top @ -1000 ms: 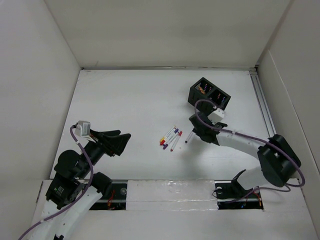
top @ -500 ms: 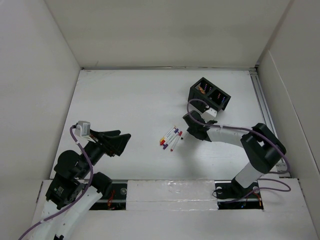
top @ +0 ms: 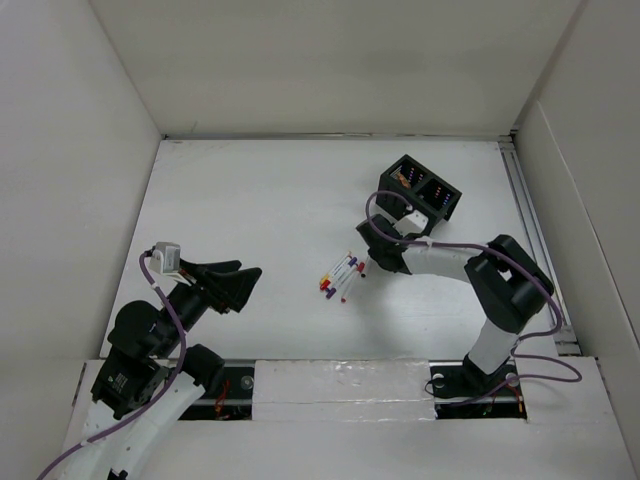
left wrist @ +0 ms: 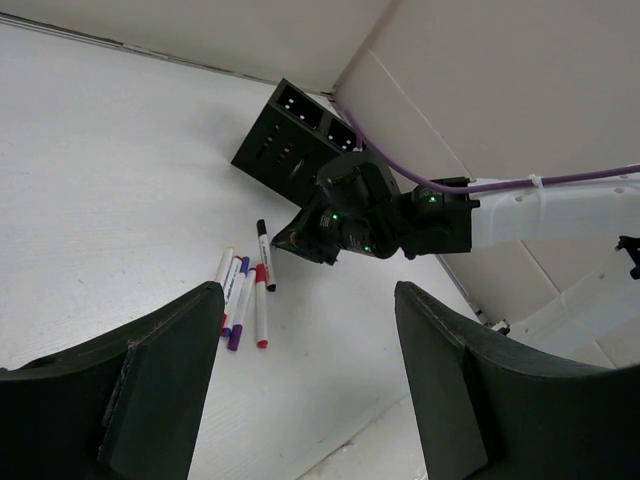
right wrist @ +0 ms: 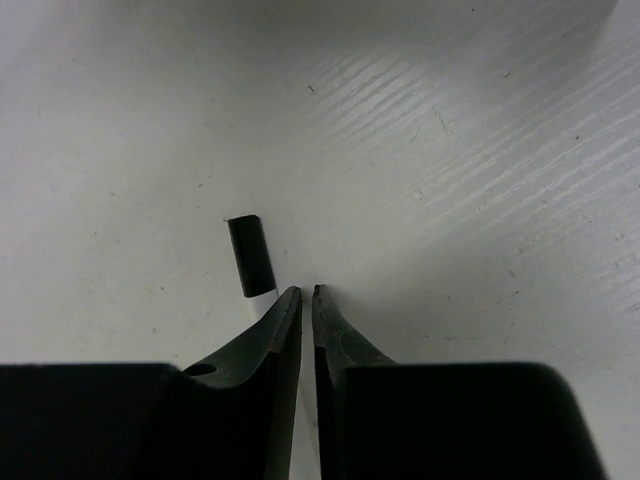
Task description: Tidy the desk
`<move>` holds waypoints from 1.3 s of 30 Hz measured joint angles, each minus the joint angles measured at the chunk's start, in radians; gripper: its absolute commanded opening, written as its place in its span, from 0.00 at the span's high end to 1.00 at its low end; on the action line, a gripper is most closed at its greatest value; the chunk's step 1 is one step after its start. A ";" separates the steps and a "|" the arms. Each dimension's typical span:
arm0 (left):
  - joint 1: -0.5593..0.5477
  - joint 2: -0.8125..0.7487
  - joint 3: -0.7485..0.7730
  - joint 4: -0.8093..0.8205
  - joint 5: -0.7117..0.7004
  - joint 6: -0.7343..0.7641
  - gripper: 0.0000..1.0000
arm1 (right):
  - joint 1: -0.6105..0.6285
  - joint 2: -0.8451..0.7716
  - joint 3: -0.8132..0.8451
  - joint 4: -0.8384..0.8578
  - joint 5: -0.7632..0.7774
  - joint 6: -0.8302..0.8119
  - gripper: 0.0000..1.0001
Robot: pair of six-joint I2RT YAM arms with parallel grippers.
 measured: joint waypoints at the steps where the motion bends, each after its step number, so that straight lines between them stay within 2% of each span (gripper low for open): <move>1: 0.000 0.000 0.000 0.000 0.000 0.000 0.34 | 0.002 0.000 -0.001 0.000 0.001 0.003 0.88; 5: 0.000 -0.002 0.000 0.000 0.001 0.000 0.34 | 0.032 -0.008 -0.017 -0.001 0.019 0.025 0.88; 8: 0.000 -0.002 0.000 0.000 0.002 0.000 0.34 | 0.076 -0.045 -0.039 -0.045 0.034 0.042 0.82; 10: 0.000 -0.002 0.000 0.000 0.003 0.000 0.34 | 0.101 -0.096 -0.045 -0.086 0.048 0.040 0.72; 18: 0.000 -0.002 0.000 0.000 0.004 0.000 0.34 | 0.052 -0.109 0.012 -0.054 0.038 -0.067 0.58; 24: 0.000 -0.001 0.000 0.000 0.004 0.000 0.34 | -0.026 0.013 0.106 -0.019 -0.020 -0.121 0.59; 28: 0.000 -0.001 0.000 0.000 0.004 0.000 0.34 | -0.064 0.067 0.113 -0.016 -0.055 -0.124 0.64; 39: 0.000 -0.002 0.000 0.000 0.004 0.000 0.34 | -0.074 0.108 0.143 0.021 -0.062 -0.121 0.72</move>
